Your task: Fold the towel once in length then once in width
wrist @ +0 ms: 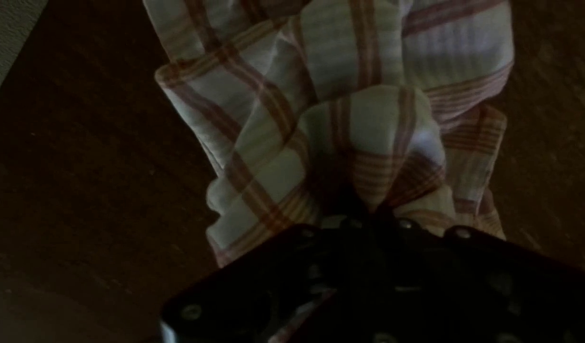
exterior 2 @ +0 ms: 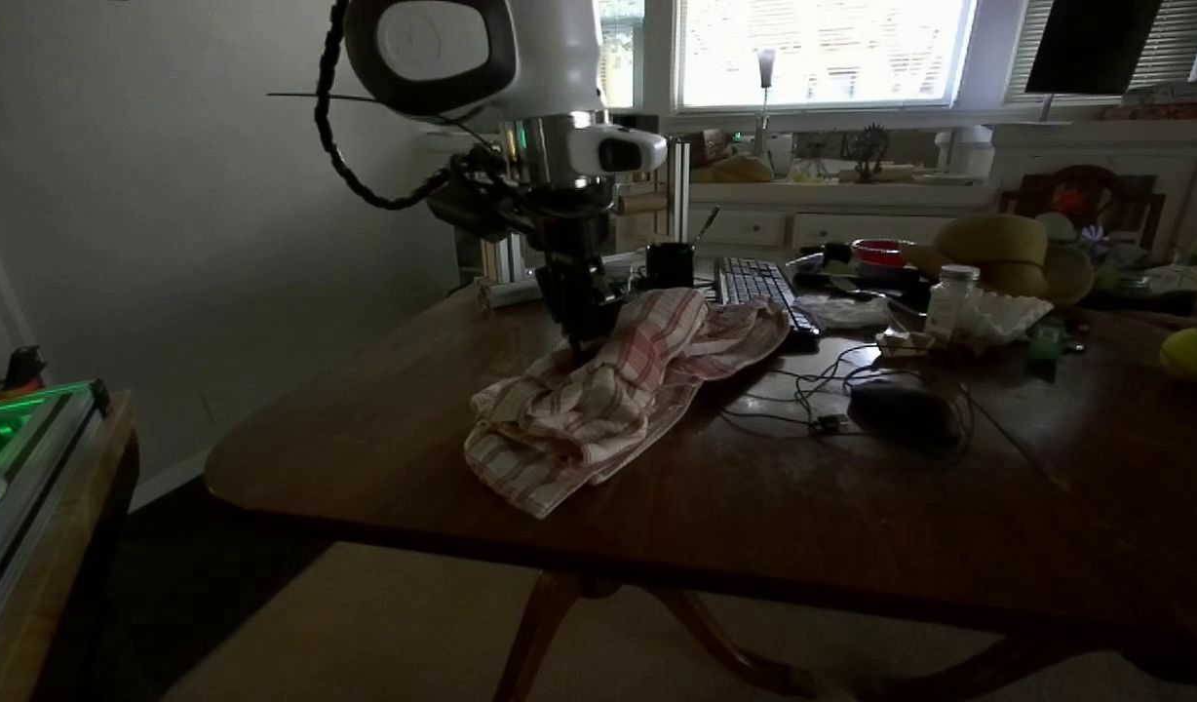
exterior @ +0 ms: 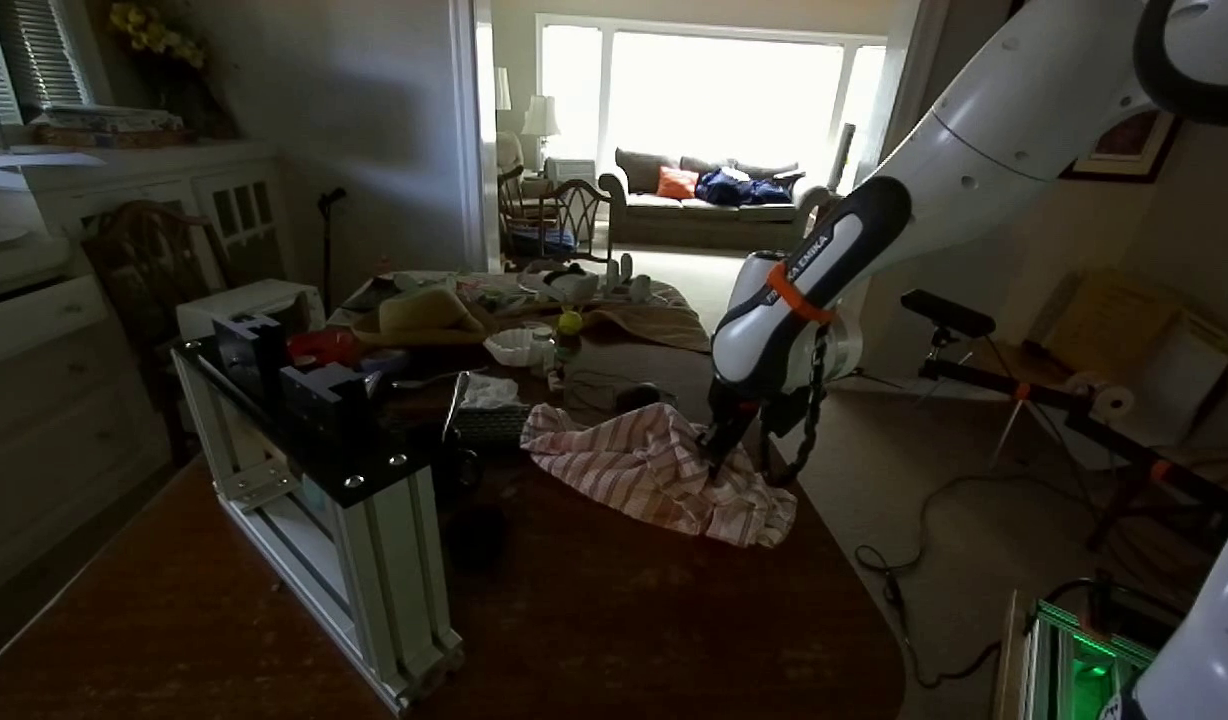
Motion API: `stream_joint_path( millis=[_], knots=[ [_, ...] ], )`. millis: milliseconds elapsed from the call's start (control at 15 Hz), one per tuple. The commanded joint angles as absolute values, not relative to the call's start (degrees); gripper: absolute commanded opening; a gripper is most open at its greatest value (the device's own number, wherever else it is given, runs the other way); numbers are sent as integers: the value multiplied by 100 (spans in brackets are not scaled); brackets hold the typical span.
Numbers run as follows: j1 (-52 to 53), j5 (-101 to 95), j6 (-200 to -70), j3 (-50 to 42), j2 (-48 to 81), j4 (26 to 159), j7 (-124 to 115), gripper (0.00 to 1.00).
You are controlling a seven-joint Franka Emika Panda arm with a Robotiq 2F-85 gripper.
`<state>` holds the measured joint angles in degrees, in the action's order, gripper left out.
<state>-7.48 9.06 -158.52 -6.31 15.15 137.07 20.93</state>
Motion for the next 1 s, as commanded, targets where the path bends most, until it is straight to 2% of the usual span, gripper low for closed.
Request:
stream_joint_path(
  millis=[0,333,400,467,733,933],
  knots=[
    [-828,493,-16130,-578,1736,13777,1821,1],
    [-768,71,-16224,-663,1852,13821,1531,1],
    [-697,-45,-16234,-722,1813,13820,1365,29],
    [-736,-4,-16166,-638,1718,13823,1386,30],
    [-1163,1009,-15614,65,585,14187,1979,59],
    [-1172,2103,-15273,127,-360,14567,2560,81]
  ],
)
